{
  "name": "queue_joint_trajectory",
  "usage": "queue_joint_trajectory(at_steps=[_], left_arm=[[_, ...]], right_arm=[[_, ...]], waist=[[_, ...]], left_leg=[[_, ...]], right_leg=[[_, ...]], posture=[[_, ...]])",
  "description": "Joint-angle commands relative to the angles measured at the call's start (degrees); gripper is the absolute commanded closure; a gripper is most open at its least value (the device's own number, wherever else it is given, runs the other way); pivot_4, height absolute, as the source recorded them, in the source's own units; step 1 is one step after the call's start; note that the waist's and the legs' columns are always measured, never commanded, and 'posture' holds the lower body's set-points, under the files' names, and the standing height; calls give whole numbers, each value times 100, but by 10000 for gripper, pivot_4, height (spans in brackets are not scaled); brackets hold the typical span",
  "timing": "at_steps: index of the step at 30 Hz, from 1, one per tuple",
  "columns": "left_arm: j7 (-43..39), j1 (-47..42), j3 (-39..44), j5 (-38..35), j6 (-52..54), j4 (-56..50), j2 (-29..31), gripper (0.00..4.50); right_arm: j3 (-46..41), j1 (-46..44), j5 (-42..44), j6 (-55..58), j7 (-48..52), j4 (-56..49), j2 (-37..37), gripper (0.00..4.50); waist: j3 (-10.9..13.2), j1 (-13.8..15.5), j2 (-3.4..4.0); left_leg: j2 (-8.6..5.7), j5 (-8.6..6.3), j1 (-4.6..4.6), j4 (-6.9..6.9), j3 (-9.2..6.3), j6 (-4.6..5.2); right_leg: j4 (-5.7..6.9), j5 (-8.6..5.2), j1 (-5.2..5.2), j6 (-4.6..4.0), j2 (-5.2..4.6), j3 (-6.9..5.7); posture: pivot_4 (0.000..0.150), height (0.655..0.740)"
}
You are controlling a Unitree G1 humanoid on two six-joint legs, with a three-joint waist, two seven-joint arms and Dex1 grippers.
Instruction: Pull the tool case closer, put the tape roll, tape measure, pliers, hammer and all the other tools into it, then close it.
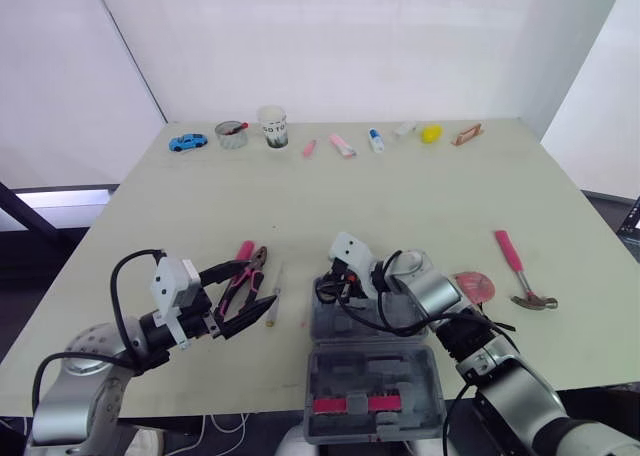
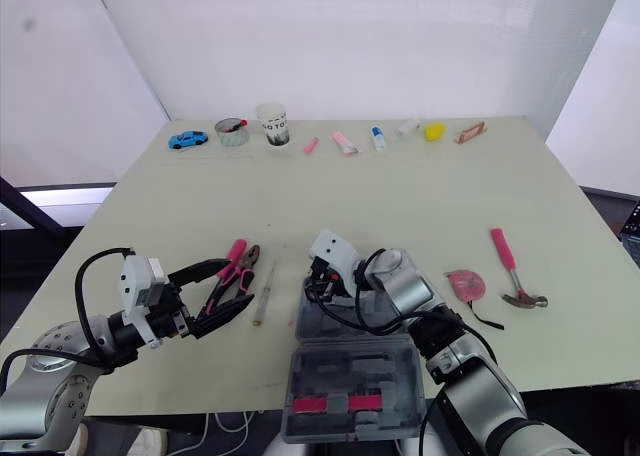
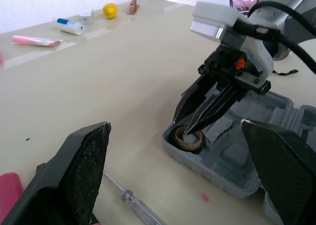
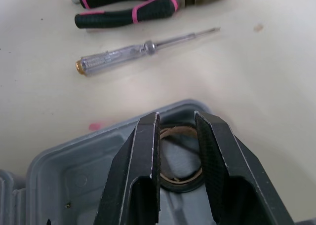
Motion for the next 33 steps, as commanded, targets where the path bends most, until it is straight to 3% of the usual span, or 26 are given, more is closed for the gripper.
queue_joint_trajectory(at_steps=[1, 9, 18, 24, 30, 33], left_arm=[[-7, -39, 66, -55, 38, -56, 86, 0], [-6, -22, 96, -74, 102, -100, 112, 0], [1, -25, 80, -57, 124, -75, 99, 0], [101, 100, 335, -93, 61, 193, 8, 0], [291, 384, 842, -185, -24, 539, -148, 0], [335, 551, 1005, -133, -115, 667, -208, 0]], right_arm=[[148, 55, -151, -318, -236, 283, -18, 33181], [151, 43, -80, -148, -209, 99, -80, 33181], [-682, 219, 812, 26, -214, -1650, -262, 33181], [-1418, 1145, 1298, 115, -439, -2895, -841, 33181], [-3177, 2900, 1965, -487, -708, -3729, -1544, 33181], [-3648, 3547, 2039, -737, -847, -3852, -1805, 33181]], waist=[[0, -1, 0], [-1, 1, -2], [0, 4, -1], [-1, 42, -2], [-1, 71, -5], [-1, 96, -6]], left_leg=[[0, 0, 0, 0, 1, 0], [1, 4, 9, 1, -1, -5], [3, 3, 2, -5, -3, -5], [1, 3, 0, -6, -2, -5], [3, 3, 0, -8, -5, -4], [1, 3, -1, -10, 3, -4]], right_leg=[[0, 0, 0, 0, 0, 0], [5, 1, 4, 0, 1, 3], [-1, 0, 1, 0, 0, 1], [-5, 0, 3, 1, -6, 1], [-6, -1, 3, 0, -1, -1], [-15, -2, 4, 2, -2, 5]], posture=[[1500, 7400], [1500, 7400], [1500, 7400], [1500, 7400], [1500, 7400], [1500, 7400]])
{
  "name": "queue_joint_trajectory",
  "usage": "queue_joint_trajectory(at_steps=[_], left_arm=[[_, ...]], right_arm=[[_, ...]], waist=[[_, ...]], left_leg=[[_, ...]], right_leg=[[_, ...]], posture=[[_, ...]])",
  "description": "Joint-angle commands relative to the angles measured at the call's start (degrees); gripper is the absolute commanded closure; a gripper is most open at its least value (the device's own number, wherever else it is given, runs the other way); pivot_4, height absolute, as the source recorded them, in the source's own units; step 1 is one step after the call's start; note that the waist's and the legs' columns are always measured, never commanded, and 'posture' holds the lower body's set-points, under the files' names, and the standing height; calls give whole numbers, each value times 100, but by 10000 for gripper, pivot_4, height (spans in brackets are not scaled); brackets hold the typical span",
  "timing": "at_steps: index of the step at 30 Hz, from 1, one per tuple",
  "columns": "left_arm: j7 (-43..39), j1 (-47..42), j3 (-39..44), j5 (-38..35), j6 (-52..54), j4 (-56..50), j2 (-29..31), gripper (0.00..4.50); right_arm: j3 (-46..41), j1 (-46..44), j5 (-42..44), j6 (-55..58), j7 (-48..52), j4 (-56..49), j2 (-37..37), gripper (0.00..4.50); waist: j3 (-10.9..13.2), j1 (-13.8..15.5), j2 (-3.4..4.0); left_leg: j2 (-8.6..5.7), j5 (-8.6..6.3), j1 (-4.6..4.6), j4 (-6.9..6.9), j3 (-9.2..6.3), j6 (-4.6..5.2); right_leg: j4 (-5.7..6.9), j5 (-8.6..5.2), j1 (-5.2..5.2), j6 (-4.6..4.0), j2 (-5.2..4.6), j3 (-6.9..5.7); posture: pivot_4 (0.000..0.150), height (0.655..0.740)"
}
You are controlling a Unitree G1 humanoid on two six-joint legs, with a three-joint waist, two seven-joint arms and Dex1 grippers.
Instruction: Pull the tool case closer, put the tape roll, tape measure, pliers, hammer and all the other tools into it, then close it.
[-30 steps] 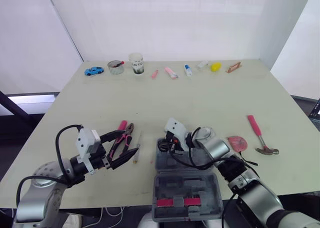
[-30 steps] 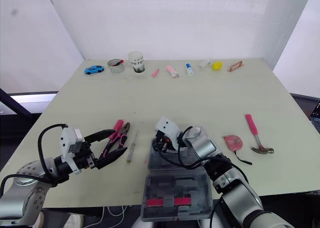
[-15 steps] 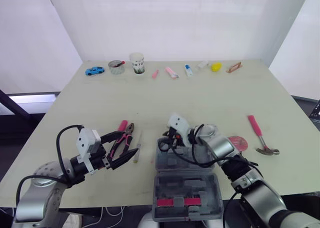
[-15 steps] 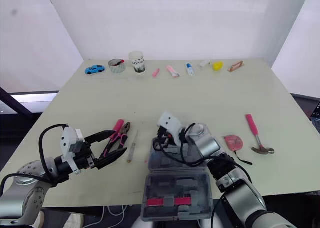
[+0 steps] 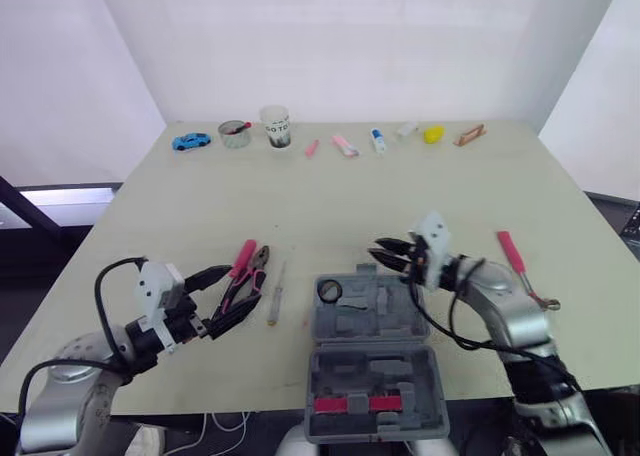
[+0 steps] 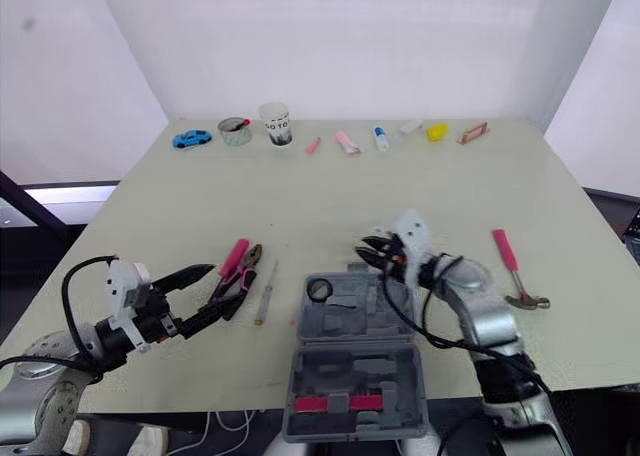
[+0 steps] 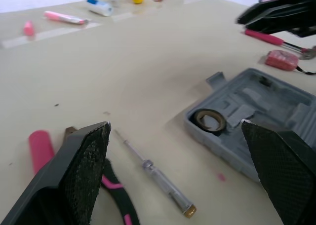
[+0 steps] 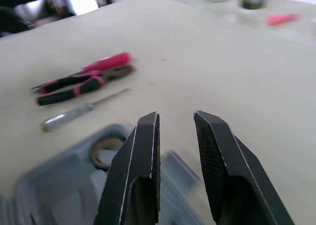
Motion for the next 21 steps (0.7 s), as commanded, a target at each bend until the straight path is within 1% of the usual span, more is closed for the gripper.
queue_joint_trajectory(at_steps=[1, 3, 5, 6, 8, 9, 10, 11, 12, 13, 14, 15, 16, 21], left_arm=[[59, 230, 351, 21, -284, 176, -67, 0], [58, 420, 441, 166, -489, 422, -104, 0], [12, 594, 498, 280, -716, 654, -116, 0], [11, 677, 537, 336, -840, 797, -126, 0], [14, 781, 603, 372, -977, 993, -146, 0], [12, 822, 627, 387, -1038, 1088, -157, 0], [5, 890, 659, 397, -1110, 1199, -179, 0], [-1, 959, 688, 403, -1187, 1300, -198, 0], [-17, 1049, 715, 418, -1264, 1392, -216, 0], [-28, 1128, 734, 426, -1334, 1471, -231, 0], [-40, 1188, 745, 424, -1380, 1533, -243, 0], [-48, 1237, 759, 417, -1416, 1597, -259, 0], [-52, 1261, 764, 408, -1442, 1639, -267, 0], [-78, 1271, 705, 394, -1521, 1687, -237, 0]], right_arm=[[-870, 774, 244, -546, -254, -412, -196, 33181], [-1454, 1381, 379, -946, -416, -465, -151, 33181], [-1847, 2027, 415, -1389, -484, -494, -83, 33181], [-2015, 2423, 429, -1664, -420, -473, -45, 30930], [-2232, 2915, 512, -1991, -343, -432, 34, 26487], [-2345, 3072, 631, -2051, -348, -419, 106, 20977], [-2460, 3310, 749, -2202, -292, -362, 155, 20181], [-2553, 3543, 843, -2332, -229, -309, 192, 13897], [-2648, 3783, 1003, -2414, -109, -285, 247, 13897], [-2711, 3989, 1124, -2494, -20, -256, 284, 6995], [-2748, 4133, 1199, -2551, 21, -232, 307, 5295], [-2782, 4270, 1316, -2570, 70, -218, 334, 2348], [-2792, 4351, 1389, -2588, 92, -206, 342, 899], [-2800, 4582, 1696, -2656, 234, -110, 262, 899]], waist=[[2, -9, -3], [2, -10, -3], [1, -4, -2], [1, -2, -2], [-2, 24, -8], [-2, 31, -8], [-2, 30, -8], [-2, 30, -8], [-6, 30, -13], [-7, 33, -15], [-10, 37, -20], [-14, 42, -26], [-15, 45, -27], [-19, 64, -34]], left_leg=[[0, 0, 2, 0, 4, 0], [0, 0, 10, 2, 6, 0], [0, 0, 14, 2, 4, 0], [0, 0, 15, 2, 6, 0], [1, 0, 15, 2, 6, 0], [2, 0, 16, 2, 7, 0], [3, 0, 16, 2, 7, 0], [10, 0, 20, 4, 14, 0], [13, 0, 24, 5, 17, 0], [19, 1, 31, 10, 25, 2], [20, 1, 38, 10, 25, 2], [21, 1, 40, 10, 24, 1], [23, 1, 42, 9, 24, 1], [25, 1, 39, 8, 25, 1]], right_leg=[[0, 0, 0, 0, 0, 4], [7, 0, 0, 0, 6, 7], [8, -2, 3, -2, 13, 8], [8, -3, 3, -4, 16, 11], [7, -4, 3, -4, 18, 12], [6, -6, 3, -8, 19, 13], [6, -9, 3, -13, 19, 13], [6, -14, 2, -21, 20, 20], [7, -16, 3, -23, 19, 23], [9, -16, 6, -21, 14, 32], [8, -17, 9, -20, 13, 33], [8, -21, 9, -15, 12, 32], [7, -26, 9, -9, 11, 32], [6, -24, 7, -13, -22, 33]], posture=[[1500, 7400], [1500, 7400], [1500, 7400], [1500, 7400], [1500, 7400], [1500, 7400], [1500, 7400], [1500, 7400], [1500, 7400], [1500, 7400], [1500, 7400], [1500, 7400], [1500, 7400], [1500, 7400]])
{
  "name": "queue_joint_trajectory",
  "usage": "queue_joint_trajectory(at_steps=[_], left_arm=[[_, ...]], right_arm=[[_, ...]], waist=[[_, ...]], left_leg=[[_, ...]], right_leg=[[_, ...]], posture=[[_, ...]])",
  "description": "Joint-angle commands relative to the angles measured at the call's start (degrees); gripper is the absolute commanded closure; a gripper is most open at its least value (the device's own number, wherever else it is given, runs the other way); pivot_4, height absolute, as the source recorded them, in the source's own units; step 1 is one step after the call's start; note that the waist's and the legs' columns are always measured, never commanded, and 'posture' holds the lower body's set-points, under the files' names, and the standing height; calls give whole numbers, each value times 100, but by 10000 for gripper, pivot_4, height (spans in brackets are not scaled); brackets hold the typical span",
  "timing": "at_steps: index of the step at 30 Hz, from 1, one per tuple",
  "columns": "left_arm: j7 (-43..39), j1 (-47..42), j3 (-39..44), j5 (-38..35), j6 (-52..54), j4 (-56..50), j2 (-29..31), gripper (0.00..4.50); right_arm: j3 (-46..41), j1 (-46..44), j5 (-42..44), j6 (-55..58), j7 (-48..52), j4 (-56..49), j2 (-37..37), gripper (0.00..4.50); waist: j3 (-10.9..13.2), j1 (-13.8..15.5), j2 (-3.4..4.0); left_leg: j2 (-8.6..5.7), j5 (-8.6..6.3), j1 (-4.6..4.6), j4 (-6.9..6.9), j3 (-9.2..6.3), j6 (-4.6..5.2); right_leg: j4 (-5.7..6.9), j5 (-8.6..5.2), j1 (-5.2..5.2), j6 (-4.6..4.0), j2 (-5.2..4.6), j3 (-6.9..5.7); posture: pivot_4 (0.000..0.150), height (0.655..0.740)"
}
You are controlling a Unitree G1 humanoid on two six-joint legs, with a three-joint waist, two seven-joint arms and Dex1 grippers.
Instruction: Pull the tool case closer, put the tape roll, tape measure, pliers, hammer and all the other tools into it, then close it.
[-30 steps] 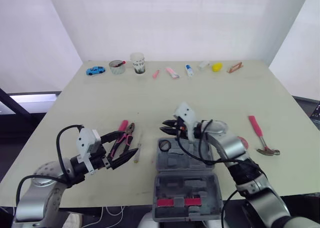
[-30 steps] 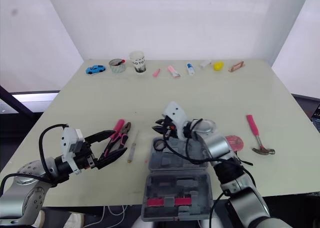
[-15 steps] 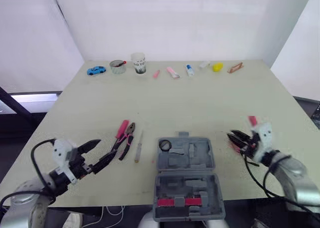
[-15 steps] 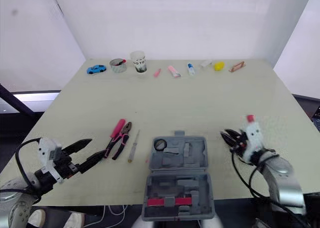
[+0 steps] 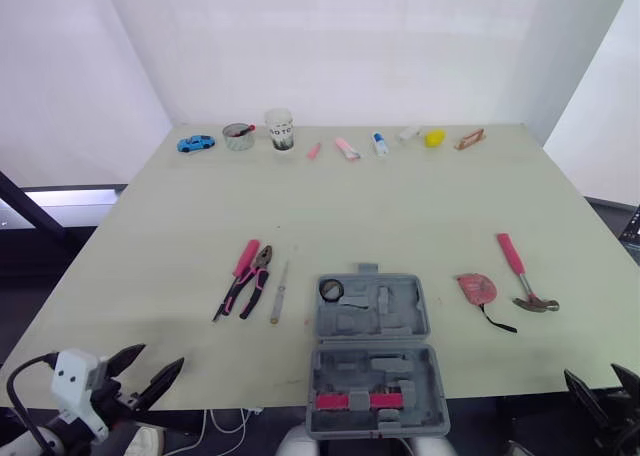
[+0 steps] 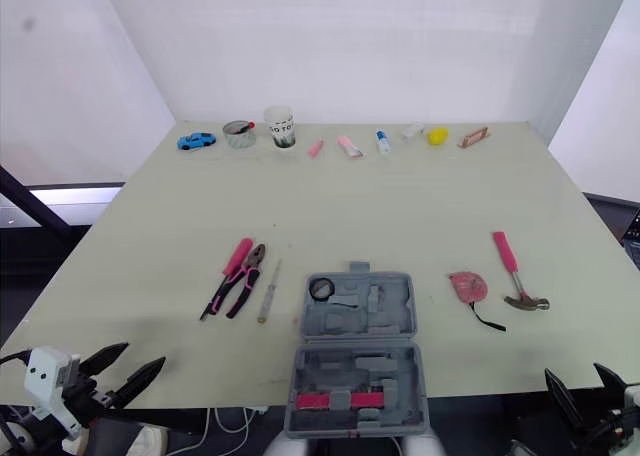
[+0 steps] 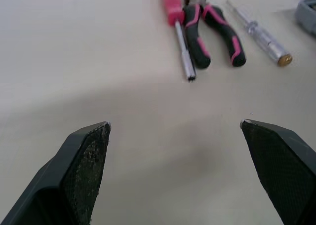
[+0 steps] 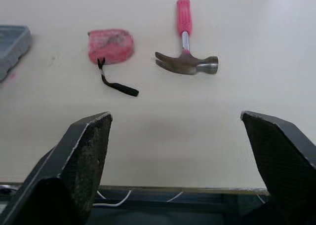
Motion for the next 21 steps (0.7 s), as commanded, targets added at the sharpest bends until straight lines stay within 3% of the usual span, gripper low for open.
queue_joint_trajectory(at_steps=[1, 11, 15, 21], left_arm=[[-73, -32, 61, 16, -171, -98, 63, 0], [-176, -567, -325, 52, -106, -551, 178, 0], [-488, -937, -759, -4, 129, -935, 388, 0], [-875, -1522, -1295, -185, 513, -1408, 586, 0]], right_arm=[[-157, 66, 297, -120, 142, -49, -137, 899], [209, -538, 507, 614, -139, -591, -857, 899], [840, -1206, -57, 1452, -1110, -1130, -1075, 899], [1560, -1762, -265, 2374, -1801, -1533, -1048, 899]], waist=[[-4, 7, -3], [-8, 19, -7], [-9, 15, -8], [-12, 38, -2]], left_leg=[[0, 0, 0, 0, 0, 0], [-6, 0, -8, 0, -1, 0], [-7, 0, -10, 0, -2, 0], [-14, 1, -18, 0, -9, 1]], right_leg=[[0, 0, 0, 0, -1, 0], [0, 8, 2, -13, 17, -4], [1, 9, 0, -14, 27, -3], [1, 9, 0, -10, 29, -10]], posture=[[1500, 7400], [1500, 7400], [1500, 7400], [1500, 7400]])
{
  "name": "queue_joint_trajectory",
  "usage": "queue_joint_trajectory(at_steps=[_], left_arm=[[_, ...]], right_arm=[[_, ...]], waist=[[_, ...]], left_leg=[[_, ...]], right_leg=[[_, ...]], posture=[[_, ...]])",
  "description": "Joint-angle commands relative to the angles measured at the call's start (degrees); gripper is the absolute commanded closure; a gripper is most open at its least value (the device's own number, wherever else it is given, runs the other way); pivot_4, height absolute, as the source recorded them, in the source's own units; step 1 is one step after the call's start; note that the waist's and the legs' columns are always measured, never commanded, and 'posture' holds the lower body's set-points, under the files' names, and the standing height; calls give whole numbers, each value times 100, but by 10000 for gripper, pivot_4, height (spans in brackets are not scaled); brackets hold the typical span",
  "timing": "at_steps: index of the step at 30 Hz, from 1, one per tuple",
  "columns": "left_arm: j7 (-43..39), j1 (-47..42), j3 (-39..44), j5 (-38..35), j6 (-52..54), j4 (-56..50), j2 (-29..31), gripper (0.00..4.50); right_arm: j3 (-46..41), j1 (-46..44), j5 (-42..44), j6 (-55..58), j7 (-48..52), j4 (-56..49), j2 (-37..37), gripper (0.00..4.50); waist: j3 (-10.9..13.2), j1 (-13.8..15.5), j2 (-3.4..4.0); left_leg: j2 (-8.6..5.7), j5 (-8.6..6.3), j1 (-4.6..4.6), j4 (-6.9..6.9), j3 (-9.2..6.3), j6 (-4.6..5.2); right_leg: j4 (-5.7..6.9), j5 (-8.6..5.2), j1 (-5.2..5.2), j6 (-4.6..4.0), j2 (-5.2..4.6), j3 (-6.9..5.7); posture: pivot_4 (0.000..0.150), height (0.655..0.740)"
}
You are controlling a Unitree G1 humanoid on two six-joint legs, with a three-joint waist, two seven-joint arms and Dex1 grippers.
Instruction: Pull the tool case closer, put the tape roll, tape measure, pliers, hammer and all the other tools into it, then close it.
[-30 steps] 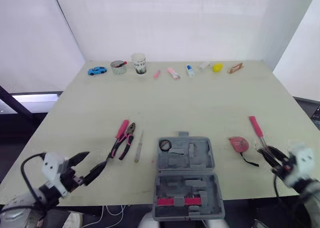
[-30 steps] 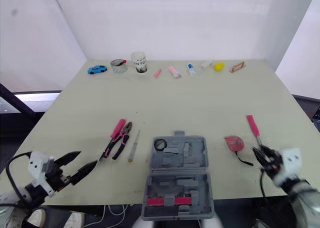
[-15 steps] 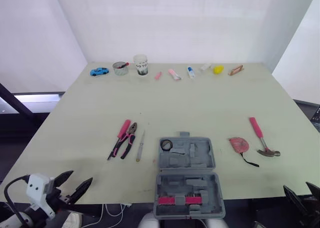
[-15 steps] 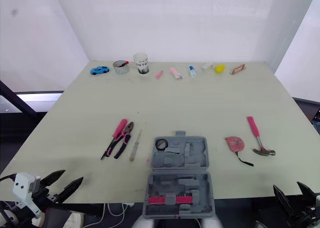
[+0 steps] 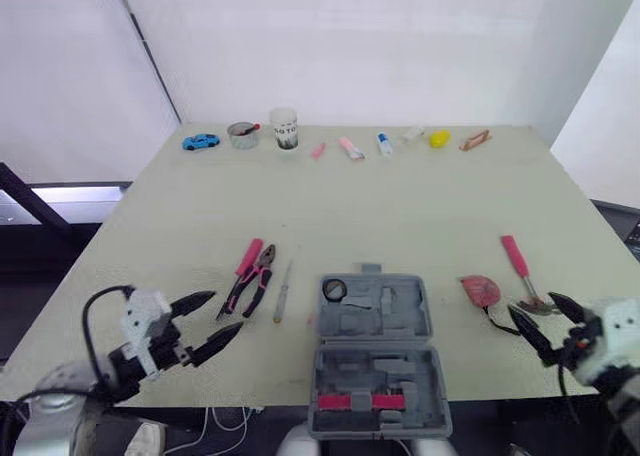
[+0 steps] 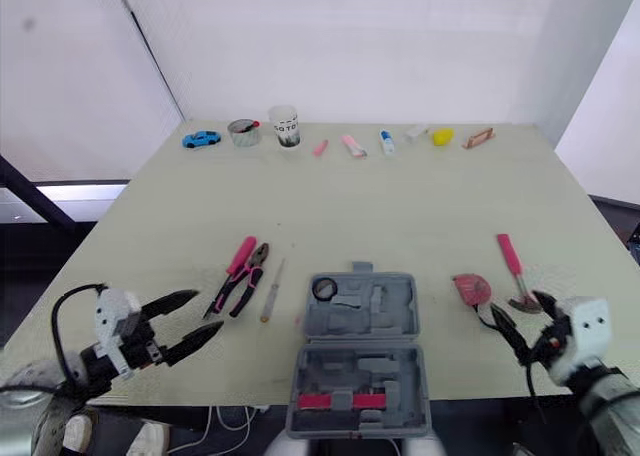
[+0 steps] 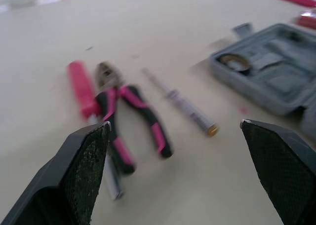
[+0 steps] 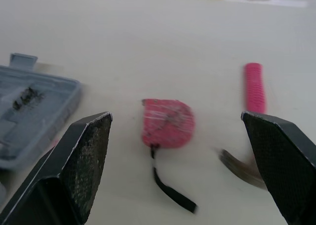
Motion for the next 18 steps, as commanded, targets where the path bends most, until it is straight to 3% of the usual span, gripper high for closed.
queue_joint_trajectory(at_steps=[1, 18], left_arm=[[-213, -282, -213, -169, 166, -345, 109, 0], [-1625, -2168, -1767, -429, 916, -934, 389, 0]], right_arm=[[203, -160, -118, 386, -338, -168, -6, 899], [974, -1080, -841, 880, -723, 1244, 70, 899]], waist=[[0, 8, 0], [2, -25, 5]], left_leg=[[-2, 0, -3, 0, -2, 0], [-9, 1, -7, 6, -8, 0]], right_leg=[[0, 4, 0, 7, 0, -2], [3, 11, 0, 18, 34, 7]], posture=[[1500, 7400], [1500, 7400]])
